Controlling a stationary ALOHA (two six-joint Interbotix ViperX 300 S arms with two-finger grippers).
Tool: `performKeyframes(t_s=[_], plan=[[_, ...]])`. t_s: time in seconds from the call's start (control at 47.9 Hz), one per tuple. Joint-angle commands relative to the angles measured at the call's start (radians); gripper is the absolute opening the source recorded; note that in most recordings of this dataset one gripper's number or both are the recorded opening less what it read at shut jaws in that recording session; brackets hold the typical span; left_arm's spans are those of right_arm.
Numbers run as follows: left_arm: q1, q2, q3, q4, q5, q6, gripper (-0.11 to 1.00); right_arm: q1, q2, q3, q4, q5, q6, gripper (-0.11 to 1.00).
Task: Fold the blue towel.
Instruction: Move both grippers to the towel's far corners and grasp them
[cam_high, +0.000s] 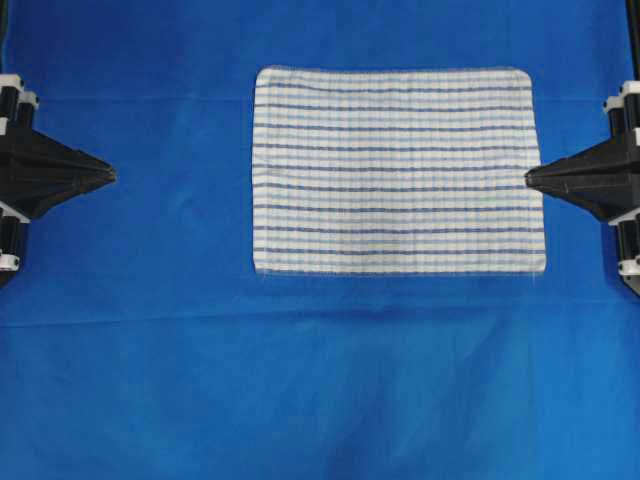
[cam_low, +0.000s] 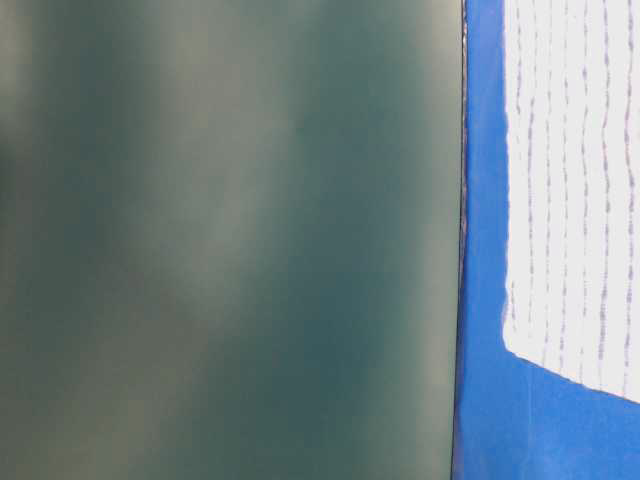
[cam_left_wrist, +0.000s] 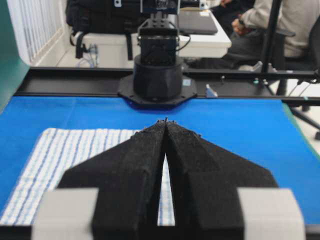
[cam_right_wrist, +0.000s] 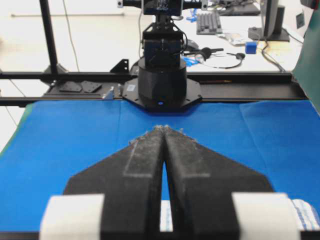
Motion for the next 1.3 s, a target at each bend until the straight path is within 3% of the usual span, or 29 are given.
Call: performKeyframes(t_s=[0.0, 0.251, 0.418, 0.648, 0.711, 0.794, 0.92, 1.003, 1.087, 1.275], plan=[[0.009, 0.031, -0.025, -0.025, 0.015, -0.003, 0.01, -0.015, 0.012, -0.023, 0.008, -0.002, 0.009, 0.02], [0.110, 0.149, -0.046, -0.025, 0.012, 0.008, 0.01, -0.144, 0.012, -0.048, 0.018, 0.206, 0.043, 0.02], [0.193, 0.242, -0.060, -0.025, -0.002, 0.009, 0.01, -0.319, 0.026, -0.040, 0.021, 0.328, 0.091, 0.03], [0.298, 0.446, -0.124, -0.025, -0.003, 0.012, 0.02, -0.549, 0.098, -0.026, 0.015, 0.425, 0.094, 0.03], [0.322, 0.525, -0.156, -0.025, -0.003, 0.014, 0.10, -0.603, 0.133, -0.023, 0.006, 0.430, 0.092, 0.03], [0.350, 0.615, -0.201, -0.025, 0.002, 0.014, 0.33, -0.684, 0.202, -0.018, -0.008, 0.426, 0.092, 0.04], [0.390, 0.744, -0.272, -0.025, 0.012, 0.015, 0.70, -0.772, 0.318, -0.017, -0.029, 0.417, 0.091, 0.37], [0.425, 0.828, -0.324, -0.025, 0.031, 0.015, 0.87, -0.804, 0.391, -0.018, -0.049, 0.388, 0.091, 0.54], [0.453, 0.891, -0.362, -0.025, 0.035, 0.017, 0.88, -0.825, 0.465, -0.021, -0.071, 0.328, 0.091, 0.61], [0.514, 1.019, -0.423, -0.023, 0.031, 0.018, 0.88, -0.859, 0.606, -0.028, -0.100, 0.210, 0.087, 0.58]])
